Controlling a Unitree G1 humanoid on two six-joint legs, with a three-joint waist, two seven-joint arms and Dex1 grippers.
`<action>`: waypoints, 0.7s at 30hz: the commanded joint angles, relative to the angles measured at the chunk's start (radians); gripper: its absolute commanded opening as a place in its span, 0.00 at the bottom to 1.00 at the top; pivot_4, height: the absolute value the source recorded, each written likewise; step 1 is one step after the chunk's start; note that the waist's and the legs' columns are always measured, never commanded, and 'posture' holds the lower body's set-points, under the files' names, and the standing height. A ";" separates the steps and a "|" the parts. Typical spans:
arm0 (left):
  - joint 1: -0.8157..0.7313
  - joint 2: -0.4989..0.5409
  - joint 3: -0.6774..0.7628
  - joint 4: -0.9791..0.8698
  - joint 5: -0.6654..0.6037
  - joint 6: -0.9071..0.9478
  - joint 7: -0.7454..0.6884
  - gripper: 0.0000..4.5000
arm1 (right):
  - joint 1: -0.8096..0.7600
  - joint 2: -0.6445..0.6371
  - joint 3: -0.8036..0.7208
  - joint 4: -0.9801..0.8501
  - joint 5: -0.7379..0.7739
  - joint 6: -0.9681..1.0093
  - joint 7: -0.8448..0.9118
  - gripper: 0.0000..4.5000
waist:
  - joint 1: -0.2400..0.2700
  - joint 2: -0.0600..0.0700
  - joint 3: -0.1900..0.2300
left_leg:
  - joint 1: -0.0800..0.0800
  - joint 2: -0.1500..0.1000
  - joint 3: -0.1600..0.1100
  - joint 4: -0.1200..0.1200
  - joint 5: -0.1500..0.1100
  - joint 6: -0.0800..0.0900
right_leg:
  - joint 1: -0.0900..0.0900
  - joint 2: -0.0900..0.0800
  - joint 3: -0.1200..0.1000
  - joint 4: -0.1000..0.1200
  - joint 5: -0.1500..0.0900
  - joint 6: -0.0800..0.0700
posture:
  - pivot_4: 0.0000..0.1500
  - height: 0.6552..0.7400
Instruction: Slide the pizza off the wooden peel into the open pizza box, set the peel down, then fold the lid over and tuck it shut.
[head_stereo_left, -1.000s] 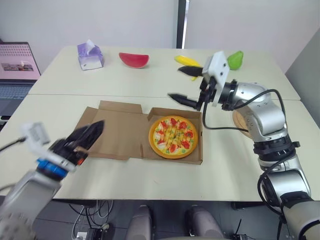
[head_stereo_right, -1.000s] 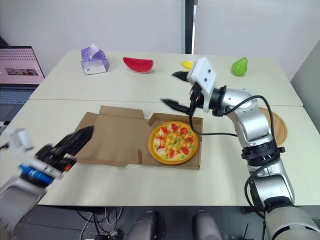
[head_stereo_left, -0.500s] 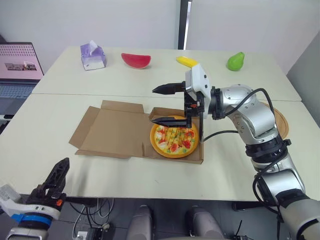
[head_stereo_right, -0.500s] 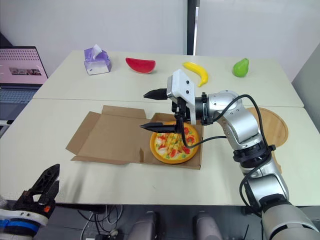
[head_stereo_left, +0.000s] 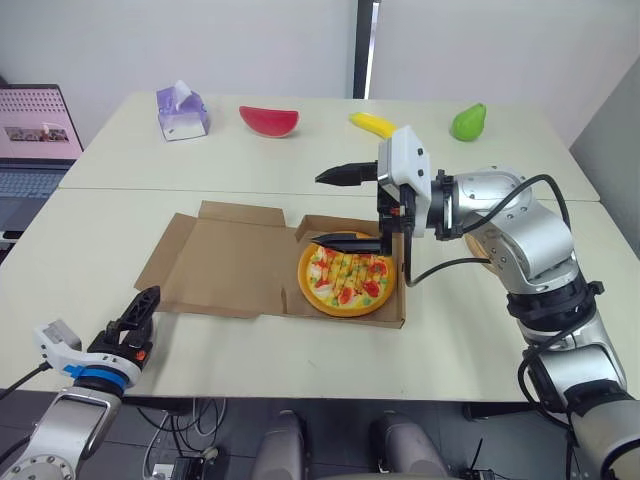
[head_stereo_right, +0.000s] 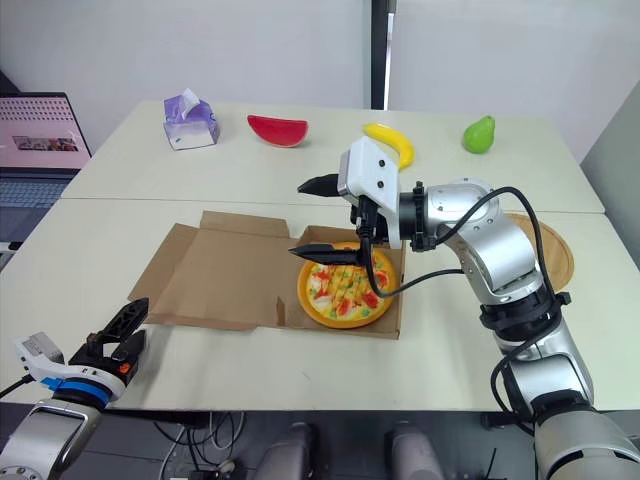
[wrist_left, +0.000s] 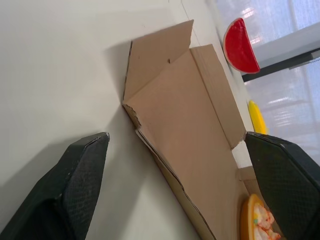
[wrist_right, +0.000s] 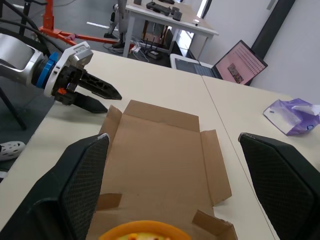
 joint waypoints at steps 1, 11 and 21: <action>-0.020 0.029 -0.013 0.018 0.029 0.027 -0.016 1.00 | 0.002 -0.014 -0.031 -0.048 0.003 0.007 -0.022 0.99 | 0.001 0.000 0.000 | 0.000 0.000 0.000 0.000 0.000 0.000 | 0.000 0.000 0.000 0.000 0.000 0.000 | 1.00 1.00; -0.084 0.031 -0.015 0.053 0.053 0.066 0.005 0.54 | 0.010 -0.022 -0.025 -0.072 -0.004 0.006 -0.045 1.00 | 0.000 0.000 0.000 | 0.000 0.000 -0.001 0.000 0.000 0.000 | 0.000 0.000 0.000 0.000 0.000 0.000 | 1.00 1.00; -0.054 0.001 0.019 0.007 0.029 0.062 0.032 0.00 | 0.022 -0.021 -0.028 -0.079 0.004 0.004 -0.055 1.00 | 0.000 0.000 0.000 | 0.000 0.000 -0.001 0.000 0.000 0.000 | 0.000 -0.001 0.000 0.000 0.000 0.000 | 1.00 1.00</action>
